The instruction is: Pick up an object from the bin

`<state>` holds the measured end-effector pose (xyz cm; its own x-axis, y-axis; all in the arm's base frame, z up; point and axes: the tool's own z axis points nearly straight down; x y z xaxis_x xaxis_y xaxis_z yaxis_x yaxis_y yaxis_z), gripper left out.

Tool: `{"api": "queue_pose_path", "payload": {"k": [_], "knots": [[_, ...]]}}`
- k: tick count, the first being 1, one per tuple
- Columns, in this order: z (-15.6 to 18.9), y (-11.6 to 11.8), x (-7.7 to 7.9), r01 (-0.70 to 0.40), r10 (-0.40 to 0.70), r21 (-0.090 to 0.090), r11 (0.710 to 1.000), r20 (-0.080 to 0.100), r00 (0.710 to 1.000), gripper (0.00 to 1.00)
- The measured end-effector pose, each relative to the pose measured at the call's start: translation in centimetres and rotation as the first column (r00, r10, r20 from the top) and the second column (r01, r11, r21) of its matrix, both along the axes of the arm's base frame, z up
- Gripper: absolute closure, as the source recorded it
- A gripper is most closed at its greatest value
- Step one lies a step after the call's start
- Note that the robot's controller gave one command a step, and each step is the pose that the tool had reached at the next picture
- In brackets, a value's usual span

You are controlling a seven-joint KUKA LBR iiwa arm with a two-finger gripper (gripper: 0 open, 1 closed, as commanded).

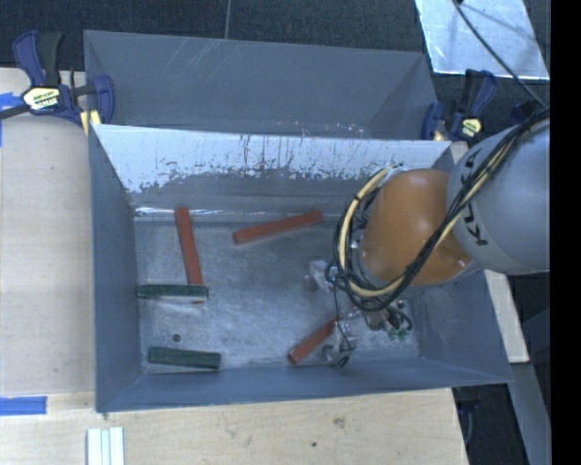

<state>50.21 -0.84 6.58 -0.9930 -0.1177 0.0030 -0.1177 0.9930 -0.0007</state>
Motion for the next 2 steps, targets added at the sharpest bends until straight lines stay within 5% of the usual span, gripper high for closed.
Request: {"api": "queue_pose_path", "payload": {"k": [1,2], "knots": [[0.5,0.1,0.2,0.002,-0.002,0.001,1.000,0.007,1.000,1.00],[15.3,5.9,0.5,-0.286,0.286,0.000,0.958,0.013,0.958,1.00]]}}
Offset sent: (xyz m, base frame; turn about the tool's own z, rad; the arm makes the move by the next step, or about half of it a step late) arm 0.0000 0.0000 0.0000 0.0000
